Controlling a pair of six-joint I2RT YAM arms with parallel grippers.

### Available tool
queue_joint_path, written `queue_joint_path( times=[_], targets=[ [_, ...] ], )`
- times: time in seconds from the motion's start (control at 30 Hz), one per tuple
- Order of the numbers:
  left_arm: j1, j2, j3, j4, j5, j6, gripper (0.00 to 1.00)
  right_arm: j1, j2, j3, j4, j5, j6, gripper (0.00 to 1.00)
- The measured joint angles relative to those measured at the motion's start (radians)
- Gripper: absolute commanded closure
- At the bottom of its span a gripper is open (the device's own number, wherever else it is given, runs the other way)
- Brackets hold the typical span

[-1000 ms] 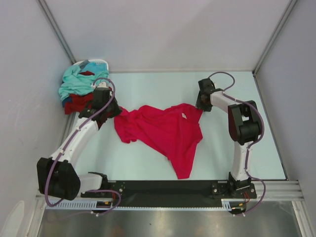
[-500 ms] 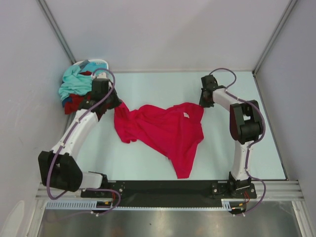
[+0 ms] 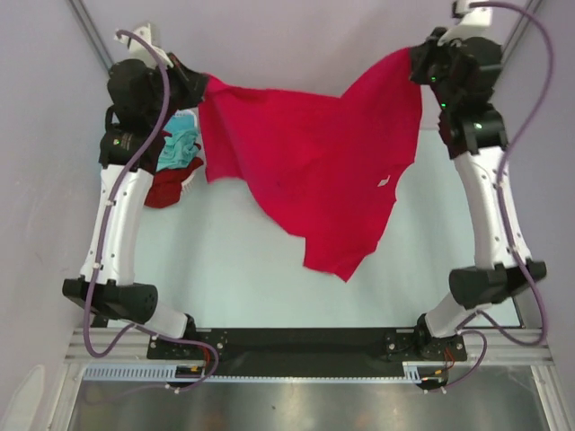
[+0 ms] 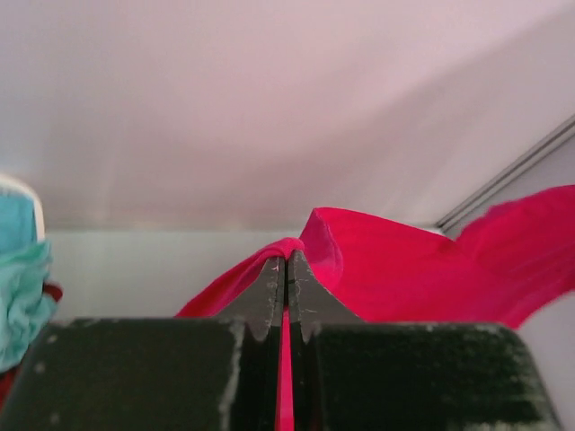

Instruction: Fold and stack the t-shirts

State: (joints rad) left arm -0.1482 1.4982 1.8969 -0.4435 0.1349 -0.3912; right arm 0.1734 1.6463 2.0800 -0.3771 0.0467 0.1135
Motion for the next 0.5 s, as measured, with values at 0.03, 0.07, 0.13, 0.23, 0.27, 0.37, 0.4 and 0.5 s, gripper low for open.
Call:
queue_joint_path(
  times=[0.03, 0.07, 0.13, 0.23, 0.27, 0.37, 0.4, 0.5],
  targets=[
    [0.000, -0.001, 0.024, 0.004, 0.003, 0.000, 1.00, 0.002, -0.045, 0.006, 0.014, -0.009, -0.013, 1.00],
    [0.000, -0.002, 0.056, 0.004, 0.006, 0.000, 1.00, 0.002, -0.077, 0.012, 0.024, -0.013, -0.022, 1.00],
    [0.000, -0.002, 0.115, 0.000, 0.003, 0.000, 1.00, 0.001, -0.142, 0.026, 0.043, -0.019, -0.043, 1.00],
    [0.000, -0.011, 0.184, -0.022, -0.017, 0.001, 1.00, 0.000, -0.198, 0.058, 0.052, -0.025, -0.064, 1.00],
    [0.000, -0.019, 0.199, -0.036, -0.028, 0.000, 1.00, -0.001, -0.204, 0.079, 0.049, -0.027, -0.069, 1.00],
    [0.000, -0.056, 0.222, -0.074, -0.063, -0.001, 1.00, -0.001, -0.208, 0.128, 0.037, -0.031, -0.082, 1.00],
    [0.000, -0.074, 0.229, -0.095, -0.085, -0.003, 1.00, -0.001, -0.208, 0.143, 0.029, -0.031, -0.086, 1.00],
    [0.002, -0.113, 0.240, -0.136, -0.134, -0.020, 1.00, -0.001, -0.209, 0.162, 0.005, -0.030, -0.089, 1.00]
  ],
)
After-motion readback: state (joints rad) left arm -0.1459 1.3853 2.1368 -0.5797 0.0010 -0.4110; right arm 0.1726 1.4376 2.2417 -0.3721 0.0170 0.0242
